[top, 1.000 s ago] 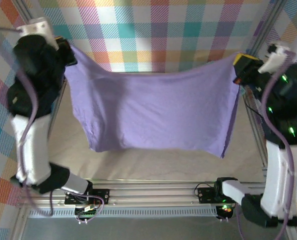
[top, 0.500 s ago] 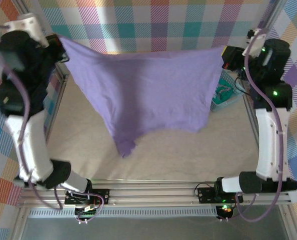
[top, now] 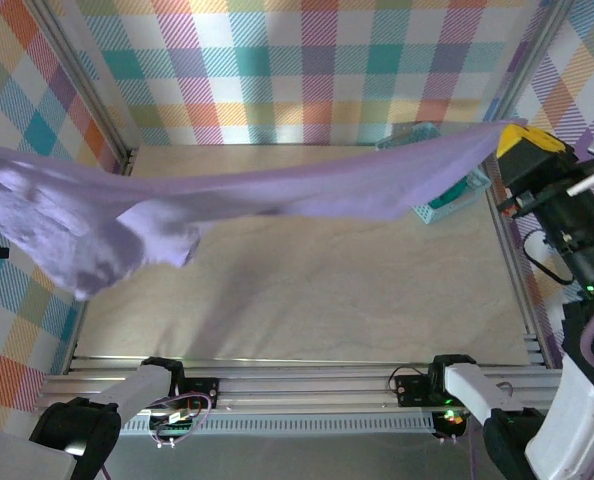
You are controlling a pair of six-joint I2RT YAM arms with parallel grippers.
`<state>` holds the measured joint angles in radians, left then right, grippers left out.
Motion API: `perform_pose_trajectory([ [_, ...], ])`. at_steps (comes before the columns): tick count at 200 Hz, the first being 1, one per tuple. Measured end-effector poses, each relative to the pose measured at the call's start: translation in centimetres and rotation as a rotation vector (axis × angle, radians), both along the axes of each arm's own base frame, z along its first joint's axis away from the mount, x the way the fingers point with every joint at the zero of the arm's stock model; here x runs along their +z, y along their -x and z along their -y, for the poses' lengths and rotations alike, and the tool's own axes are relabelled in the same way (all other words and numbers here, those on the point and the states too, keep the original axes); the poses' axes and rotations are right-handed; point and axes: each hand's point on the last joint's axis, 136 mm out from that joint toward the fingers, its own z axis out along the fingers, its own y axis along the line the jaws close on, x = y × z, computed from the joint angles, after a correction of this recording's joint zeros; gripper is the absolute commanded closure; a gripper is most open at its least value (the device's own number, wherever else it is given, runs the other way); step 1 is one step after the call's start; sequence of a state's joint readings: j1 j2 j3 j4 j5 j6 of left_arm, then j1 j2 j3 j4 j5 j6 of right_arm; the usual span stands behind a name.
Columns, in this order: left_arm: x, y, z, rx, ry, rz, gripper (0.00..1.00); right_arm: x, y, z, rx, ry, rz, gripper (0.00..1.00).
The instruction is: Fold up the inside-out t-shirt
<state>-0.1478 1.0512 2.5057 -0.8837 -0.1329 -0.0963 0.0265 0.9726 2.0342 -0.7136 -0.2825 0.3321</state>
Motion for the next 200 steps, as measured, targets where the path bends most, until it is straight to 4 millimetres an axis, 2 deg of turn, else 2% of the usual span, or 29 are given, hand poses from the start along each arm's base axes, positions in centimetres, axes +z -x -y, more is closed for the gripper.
perform_pose_trajectory([
  [20, 0.1, -1.0, 0.1, 0.002, -0.006, -0.012, 1.0, 0.8, 1.0, 0.0, 0.001, 0.0, 0.024, 1.0],
  [32, 0.5, -2.1, 0.2, 0.012, -0.009, -0.02, 1.0, 0.8, 0.7, 0.0, 0.001, 0.0, 0.021, 1.0],
  [45, 0.8, -4.5, 0.2, 0.035, -0.014, -0.041, 1.0, 0.6, -0.3, -0.1, 0.002, 0.004, 0.004, 1.0],
  [66, -0.1, -10.5, 0.4, 0.08, -0.033, -0.131, 1.0, -0.5, -4.1, -0.2, 0.0, 0.014, -0.062, 1.0],
  [82, -2.4, -17.0, 1.0, 0.105, -0.063, -0.246, 1.0, -2.4, -8.7, -0.2, -0.005, 0.028, -0.137, 1.0],
  [92, -4.9, -21.7, 1.5, 0.115, -0.085, -0.337, 1.0, -4.1, -11.9, -0.2, -0.009, 0.034, -0.193, 1.0],
  [99, -6.3, -24.1, 1.7, 0.122, -0.096, -0.384, 1.0, -5.6, -14.5, -0.3, -0.011, 0.038, -0.24, 1.0],
  [110, -10.0, -29.4, 2.0, 0.13, -0.12, -0.493, 1.0, -7.9, -18.2, -0.3, -0.013, 0.043, -0.305, 1.0],
  [120, -13.6, -33.5, 2.0, 0.141, -0.138, -0.588, 1.0, -10.7, -21.9, -0.5, -0.012, 0.048, -0.372, 1.0],
  [136, -19.6, -39.2, 1.5, 0.152, -0.155, -0.727, 1.0, -16.4, -28.0, -1.2, -0.005, 0.063, -0.498, 1.0],
  [150, -24.4, -43.3, 1.1, 0.158, -0.164, -0.824, 1.0, -21.3, -32.5, -2.0, 0.002, 0.078, -0.589, 0.98],
  [162, -28.3, -46.3, 0.8, 0.156, -0.169, -0.889, 0.94, -25.9, -36.2, -3.1, 0.015, 0.095, -0.667, 0.97],
  [179, -33.5, -50.2, 0.4, 0.15, -0.172, -0.966, 0.9, -31.5, -41.1, -4.7, 0.031, 0.116, -0.746, 0.85],
  [190, -36.9, -52.9, 0.1, 0.143, -0.173, -1.006, 0.79, -34.8, -44.4, -5.8, 0.038, 0.129, -0.778, 0.75],
  [200, -39.3, -55.2, 0.0, 0.133, -0.16, -1.017, 0.75, -36.8, -47.4, -6.3, 0.031, 0.151, -0.767, 0.66],
])
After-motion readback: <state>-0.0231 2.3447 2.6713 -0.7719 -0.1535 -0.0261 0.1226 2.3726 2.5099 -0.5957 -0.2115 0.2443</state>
